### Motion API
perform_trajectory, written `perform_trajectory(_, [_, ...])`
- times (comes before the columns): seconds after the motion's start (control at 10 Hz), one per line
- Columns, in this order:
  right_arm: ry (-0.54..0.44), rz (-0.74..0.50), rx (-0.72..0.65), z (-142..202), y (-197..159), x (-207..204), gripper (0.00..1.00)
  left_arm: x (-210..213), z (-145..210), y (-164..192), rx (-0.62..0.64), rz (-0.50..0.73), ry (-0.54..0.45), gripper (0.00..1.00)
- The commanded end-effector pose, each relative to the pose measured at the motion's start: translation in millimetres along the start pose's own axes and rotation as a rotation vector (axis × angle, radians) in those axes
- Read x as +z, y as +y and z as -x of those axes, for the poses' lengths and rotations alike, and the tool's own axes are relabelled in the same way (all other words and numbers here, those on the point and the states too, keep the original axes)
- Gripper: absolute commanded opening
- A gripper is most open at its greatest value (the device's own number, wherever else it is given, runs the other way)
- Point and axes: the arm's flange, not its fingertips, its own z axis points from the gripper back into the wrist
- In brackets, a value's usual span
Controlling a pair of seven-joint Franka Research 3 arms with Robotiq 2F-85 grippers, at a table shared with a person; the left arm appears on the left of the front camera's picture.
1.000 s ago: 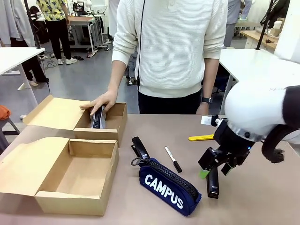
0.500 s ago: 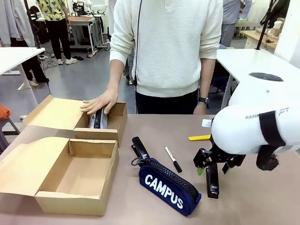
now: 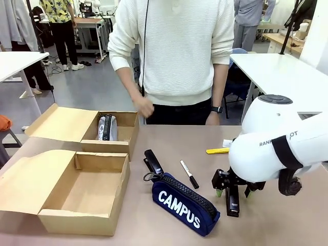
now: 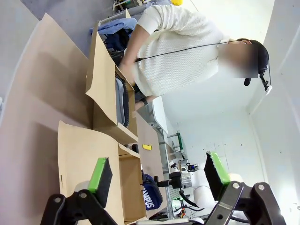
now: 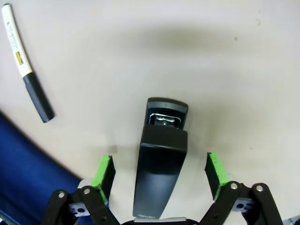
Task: Place items inside the box.
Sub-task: Pick up a Pencil pouch or Stapler and place it inside the Mailer Box closest to the robot.
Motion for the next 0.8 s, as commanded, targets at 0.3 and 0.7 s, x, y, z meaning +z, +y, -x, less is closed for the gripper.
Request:
perform_trajectory(0.3, [-0.006,0.033,-0.019,-4.9,8.6,1.0,0.00,-0.8,2.9,-1.4,-0.018,0.022,-0.014,1.00])
perform_trajectory(0.7, [0.000,0.039,-0.024,-3.4,5.3,0.5,0.00,-0.8,2.9,-1.4,-0.018,0.022,-0.014,1.00])
